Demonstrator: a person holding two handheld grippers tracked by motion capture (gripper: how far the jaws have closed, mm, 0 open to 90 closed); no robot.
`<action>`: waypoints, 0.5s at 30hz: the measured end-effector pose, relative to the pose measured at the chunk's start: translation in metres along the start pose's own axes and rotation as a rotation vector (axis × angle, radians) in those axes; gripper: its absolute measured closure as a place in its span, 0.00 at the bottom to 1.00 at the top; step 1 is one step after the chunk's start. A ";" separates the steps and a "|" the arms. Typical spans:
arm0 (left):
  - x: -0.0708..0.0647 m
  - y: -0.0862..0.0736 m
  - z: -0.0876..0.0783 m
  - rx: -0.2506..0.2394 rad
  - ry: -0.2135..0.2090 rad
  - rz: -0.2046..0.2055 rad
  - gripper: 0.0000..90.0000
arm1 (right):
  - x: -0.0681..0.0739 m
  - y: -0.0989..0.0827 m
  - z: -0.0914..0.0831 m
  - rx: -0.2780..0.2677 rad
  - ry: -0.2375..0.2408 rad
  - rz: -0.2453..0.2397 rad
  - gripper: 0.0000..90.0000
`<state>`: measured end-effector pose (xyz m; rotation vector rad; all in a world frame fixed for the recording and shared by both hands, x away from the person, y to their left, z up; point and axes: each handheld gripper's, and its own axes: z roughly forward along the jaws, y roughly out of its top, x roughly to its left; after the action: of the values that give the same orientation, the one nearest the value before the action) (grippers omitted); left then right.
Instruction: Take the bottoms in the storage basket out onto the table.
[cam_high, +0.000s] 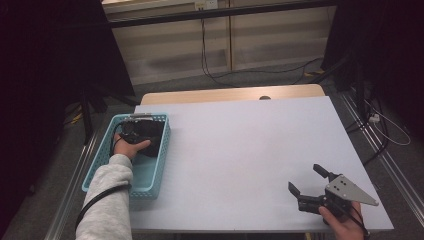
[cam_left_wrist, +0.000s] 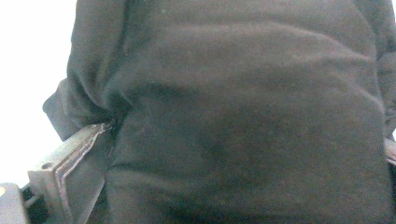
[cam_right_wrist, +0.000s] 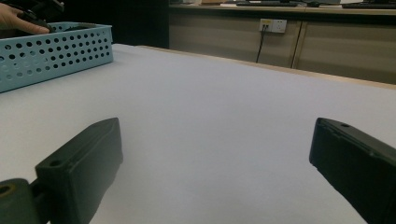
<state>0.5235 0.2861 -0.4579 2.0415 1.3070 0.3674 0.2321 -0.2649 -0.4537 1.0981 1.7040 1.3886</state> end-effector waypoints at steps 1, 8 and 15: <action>0.000 -0.001 0.001 -0.004 0.000 0.001 0.00 | 0.000 0.000 0.000 -0.001 0.002 0.001 0.02; -0.001 -0.002 0.003 -0.011 0.001 0.005 0.00 | 0.001 0.000 0.002 0.004 0.004 0.002 0.02; -0.003 -0.002 0.004 -0.015 -0.004 -0.003 0.00 | 0.000 0.001 0.002 0.000 0.002 0.002 0.02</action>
<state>0.5233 0.2828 -0.4621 2.0267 1.3012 0.3710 0.2340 -0.2638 -0.4533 1.0996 1.7047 1.3911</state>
